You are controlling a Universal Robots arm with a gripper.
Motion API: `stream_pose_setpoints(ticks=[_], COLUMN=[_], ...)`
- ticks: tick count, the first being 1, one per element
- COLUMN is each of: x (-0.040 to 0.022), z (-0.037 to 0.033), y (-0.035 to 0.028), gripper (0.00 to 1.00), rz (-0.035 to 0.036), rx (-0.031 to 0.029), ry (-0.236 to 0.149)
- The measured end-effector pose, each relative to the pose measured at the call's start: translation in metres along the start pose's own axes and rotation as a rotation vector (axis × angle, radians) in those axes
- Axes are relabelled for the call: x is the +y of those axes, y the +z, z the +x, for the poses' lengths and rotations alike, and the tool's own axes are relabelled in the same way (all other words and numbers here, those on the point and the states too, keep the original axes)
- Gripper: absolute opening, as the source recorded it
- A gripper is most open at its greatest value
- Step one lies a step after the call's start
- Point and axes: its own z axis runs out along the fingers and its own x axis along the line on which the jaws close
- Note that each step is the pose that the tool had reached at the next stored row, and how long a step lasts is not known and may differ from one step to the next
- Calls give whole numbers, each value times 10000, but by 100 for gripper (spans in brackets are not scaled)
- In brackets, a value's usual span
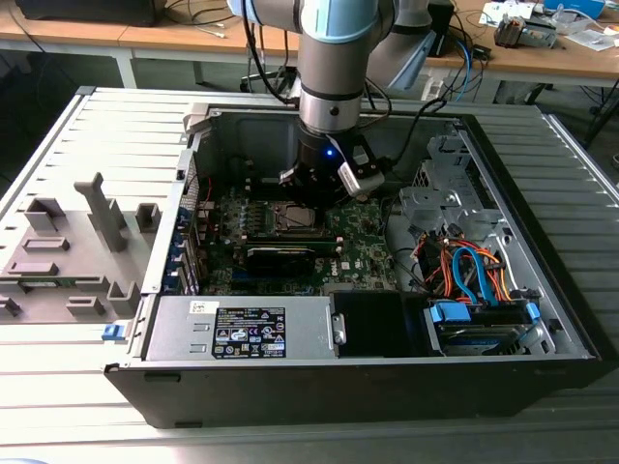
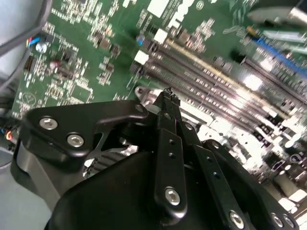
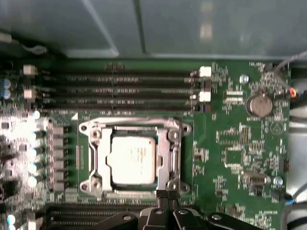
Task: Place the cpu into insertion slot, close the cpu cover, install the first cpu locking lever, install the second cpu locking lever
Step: 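Install the second cpu locking lever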
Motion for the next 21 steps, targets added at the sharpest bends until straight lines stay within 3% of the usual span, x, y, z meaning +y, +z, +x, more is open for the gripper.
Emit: stream_pose_setpoints(ticks=[1,2,6,7,8,11,14,17,19,21], x=[-34,-48,-95,-113,-135,-173,-176,-176,-180,-185], z=[0,1,1,2,2,3,4,3,3,3], y=[3,4,7,8,11,13,13,14,12,-54], gripper=[11,11,11,11,11,11,11,11,11,11], rz=[-30,-126,-846,-993,-1062,-1104,-1112,-1122,-1189,-1202], rx=[0,-1,-10,-12,-14,-16,-25,-26,-29,-29], ry=[-2,-3,5,7,7,-116,-549,-557,-558,-556])
